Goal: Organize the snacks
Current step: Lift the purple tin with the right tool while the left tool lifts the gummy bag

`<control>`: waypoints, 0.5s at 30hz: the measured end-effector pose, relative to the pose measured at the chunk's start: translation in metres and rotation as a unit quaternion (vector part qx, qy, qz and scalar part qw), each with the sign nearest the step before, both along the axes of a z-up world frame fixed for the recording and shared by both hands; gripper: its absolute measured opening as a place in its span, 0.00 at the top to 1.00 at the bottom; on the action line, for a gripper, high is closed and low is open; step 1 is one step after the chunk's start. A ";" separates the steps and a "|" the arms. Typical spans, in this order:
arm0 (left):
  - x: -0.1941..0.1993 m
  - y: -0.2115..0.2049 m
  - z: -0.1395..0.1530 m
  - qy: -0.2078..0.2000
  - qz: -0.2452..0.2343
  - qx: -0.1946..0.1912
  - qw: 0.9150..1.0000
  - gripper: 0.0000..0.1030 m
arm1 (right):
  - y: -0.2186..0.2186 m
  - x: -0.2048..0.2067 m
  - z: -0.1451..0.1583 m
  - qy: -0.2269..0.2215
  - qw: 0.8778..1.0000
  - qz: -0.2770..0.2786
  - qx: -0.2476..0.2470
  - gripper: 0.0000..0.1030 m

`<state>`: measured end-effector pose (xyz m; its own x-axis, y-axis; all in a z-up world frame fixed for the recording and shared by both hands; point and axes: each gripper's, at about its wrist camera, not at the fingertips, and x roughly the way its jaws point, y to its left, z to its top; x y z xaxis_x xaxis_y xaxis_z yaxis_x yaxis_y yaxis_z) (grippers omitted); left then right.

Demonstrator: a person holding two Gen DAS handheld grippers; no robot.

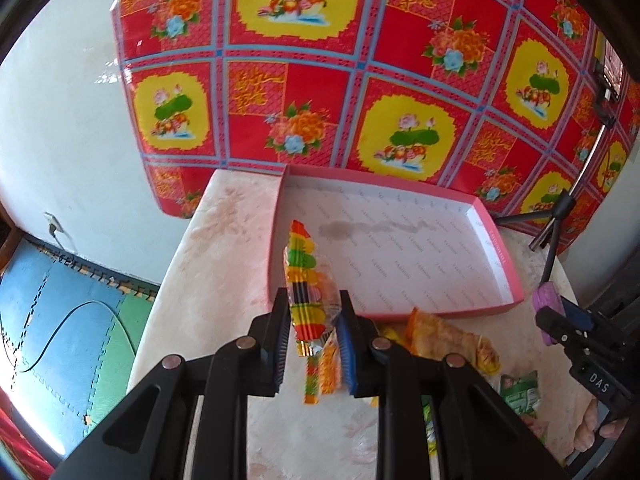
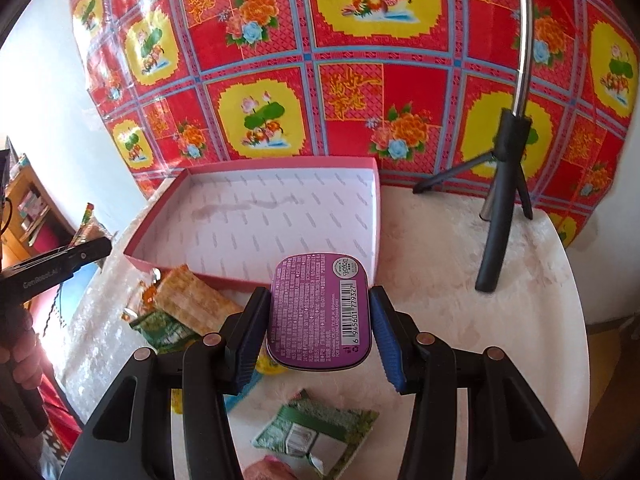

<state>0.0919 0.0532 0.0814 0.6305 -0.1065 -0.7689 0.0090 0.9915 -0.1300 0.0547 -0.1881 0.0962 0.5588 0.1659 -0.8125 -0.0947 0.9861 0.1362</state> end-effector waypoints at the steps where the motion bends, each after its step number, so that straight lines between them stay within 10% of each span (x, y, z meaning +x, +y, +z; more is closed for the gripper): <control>1: 0.003 -0.002 0.001 -0.001 -0.004 0.000 1.000 0.78 | 0.000 0.003 0.001 0.000 1.000 0.001 0.000 0.50; 15: 0.056 -0.031 0.006 0.003 -0.044 0.002 0.999 0.78 | 0.012 0.055 0.008 0.001 1.000 0.025 -0.001 0.50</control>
<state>0.1474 0.0220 0.0872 0.6137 -0.1582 -0.7735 0.0958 0.9874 -0.1259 0.1099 -0.1761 0.1046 0.5481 0.1916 -0.8142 -0.1440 0.9805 0.1338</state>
